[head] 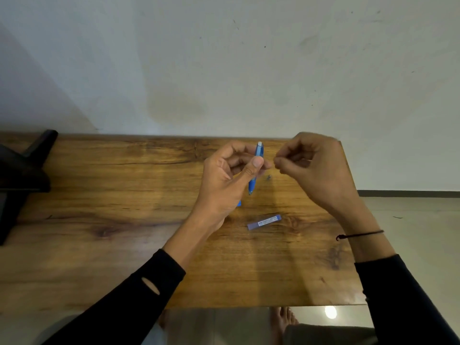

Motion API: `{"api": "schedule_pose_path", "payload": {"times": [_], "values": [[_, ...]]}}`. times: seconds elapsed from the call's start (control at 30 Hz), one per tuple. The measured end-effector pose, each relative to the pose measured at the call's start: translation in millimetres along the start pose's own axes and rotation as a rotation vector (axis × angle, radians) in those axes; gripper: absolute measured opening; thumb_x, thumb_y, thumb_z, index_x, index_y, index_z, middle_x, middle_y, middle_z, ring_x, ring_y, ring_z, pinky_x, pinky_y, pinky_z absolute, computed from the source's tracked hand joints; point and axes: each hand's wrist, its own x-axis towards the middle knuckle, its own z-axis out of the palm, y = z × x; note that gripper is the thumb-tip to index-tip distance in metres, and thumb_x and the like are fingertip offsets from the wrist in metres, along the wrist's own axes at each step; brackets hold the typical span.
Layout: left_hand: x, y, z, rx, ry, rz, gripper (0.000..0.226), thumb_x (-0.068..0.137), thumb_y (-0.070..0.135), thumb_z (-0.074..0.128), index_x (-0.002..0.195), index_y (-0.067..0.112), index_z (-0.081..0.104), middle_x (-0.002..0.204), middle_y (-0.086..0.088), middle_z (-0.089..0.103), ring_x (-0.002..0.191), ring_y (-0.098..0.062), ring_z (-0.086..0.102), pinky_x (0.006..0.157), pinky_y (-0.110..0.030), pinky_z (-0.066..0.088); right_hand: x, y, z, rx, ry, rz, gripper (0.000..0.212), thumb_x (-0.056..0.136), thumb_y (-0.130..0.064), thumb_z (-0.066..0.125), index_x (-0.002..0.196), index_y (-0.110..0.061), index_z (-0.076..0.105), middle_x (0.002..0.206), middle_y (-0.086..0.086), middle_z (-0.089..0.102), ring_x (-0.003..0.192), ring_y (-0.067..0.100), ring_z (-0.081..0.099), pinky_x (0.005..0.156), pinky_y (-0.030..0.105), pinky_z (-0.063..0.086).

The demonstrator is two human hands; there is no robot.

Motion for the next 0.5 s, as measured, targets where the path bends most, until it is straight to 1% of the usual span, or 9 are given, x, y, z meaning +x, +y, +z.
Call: {"api": "schedule_pose_path", "payload": {"times": [0.07,0.17,0.37,0.5], "values": [[-1,1,1,0.002,-0.001,0.001,0.013,0.100,0.001,0.070,0.110,0.009,0.069,0.092,-0.006,0.083,0.094,-0.020,0.080,0.097,-0.046,0.065,0,-14,-3,0.210,0.059,-0.057,0.014,0.089,-0.005,0.086,0.090,-0.015,0.078,0.084,0.001,0.080,0.080,0.018,0.079,0.075,0.027,0.064],[-2,3,3,0.004,-0.001,0.003,0.013,0.100,0.001,0.070,0.109,0.009,0.070,0.092,-0.008,0.082,0.094,-0.019,0.081,0.098,-0.049,0.065,0,-27,-1,0.356,0.080,-0.141,0.011,0.090,-0.003,0.085,0.095,-0.010,0.079,0.088,0.006,0.081,0.082,0.019,0.078,0.077,0.028,0.062],[-2,4,5,0.020,-0.007,0.000,0.015,0.099,0.000,0.069,0.110,0.011,0.070,0.091,-0.004,0.082,0.094,-0.019,0.081,0.100,-0.054,0.063,-2,-35,5,0.411,0.053,-0.197,0.012,0.092,-0.001,0.081,0.097,-0.011,0.078,0.090,0.007,0.079,0.084,0.016,0.077,0.077,0.026,0.060],[-2,3,3,0.040,-0.013,0.008,0.016,0.099,0.001,0.070,0.110,0.012,0.071,0.098,-0.004,0.083,0.096,-0.021,0.082,0.099,-0.048,0.065,-3,-34,3,0.358,0.012,-0.177,0.008,0.095,-0.002,0.079,0.098,-0.009,0.076,0.092,0.008,0.078,0.085,0.016,0.076,0.074,0.027,0.063]]}}
